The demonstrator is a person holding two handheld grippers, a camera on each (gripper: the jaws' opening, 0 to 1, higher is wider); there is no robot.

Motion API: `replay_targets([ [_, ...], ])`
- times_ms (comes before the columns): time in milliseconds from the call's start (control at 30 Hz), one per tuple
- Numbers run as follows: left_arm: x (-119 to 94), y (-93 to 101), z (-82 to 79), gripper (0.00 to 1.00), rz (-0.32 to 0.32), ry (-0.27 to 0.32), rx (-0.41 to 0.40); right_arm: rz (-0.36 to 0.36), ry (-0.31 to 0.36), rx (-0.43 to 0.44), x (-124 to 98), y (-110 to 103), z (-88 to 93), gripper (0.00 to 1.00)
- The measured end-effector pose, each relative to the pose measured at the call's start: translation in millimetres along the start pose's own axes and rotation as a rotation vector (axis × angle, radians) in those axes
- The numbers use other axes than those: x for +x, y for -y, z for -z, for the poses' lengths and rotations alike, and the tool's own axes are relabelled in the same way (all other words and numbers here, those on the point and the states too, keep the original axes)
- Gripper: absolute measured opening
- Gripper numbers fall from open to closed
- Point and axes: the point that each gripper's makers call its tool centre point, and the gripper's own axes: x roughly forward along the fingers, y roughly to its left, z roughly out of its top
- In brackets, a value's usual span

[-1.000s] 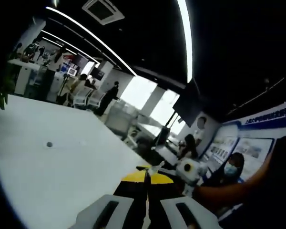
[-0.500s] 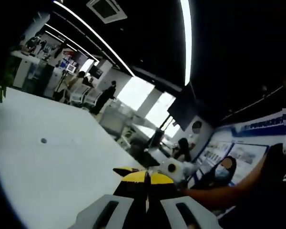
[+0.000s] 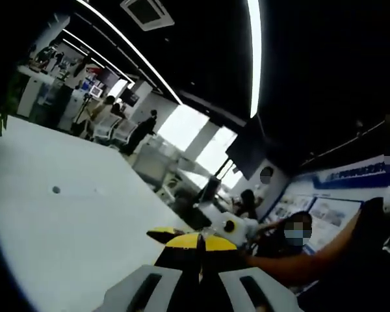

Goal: Compare the silicone blocks by pressing each to a similar depth, holding the contact briefly, and releasing to observe deformation and rebound differences across the visible hardness samples.

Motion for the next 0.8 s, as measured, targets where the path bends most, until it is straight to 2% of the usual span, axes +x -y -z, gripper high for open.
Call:
replay_targets([
  [500, -5.0, 4.2, 0.9, 0.0, 0.001, 0.011, -0.017, -0.08, 0.014, 0.018, 5.5, -19.0, -3.4, 0.32],
  [800, -11.5, 1.8, 6.2, 0.0, -0.011, 0.005, 0.006, -0.088, -0.032, 0.021, 6.5, -28.0, 5.0, 0.26],
])
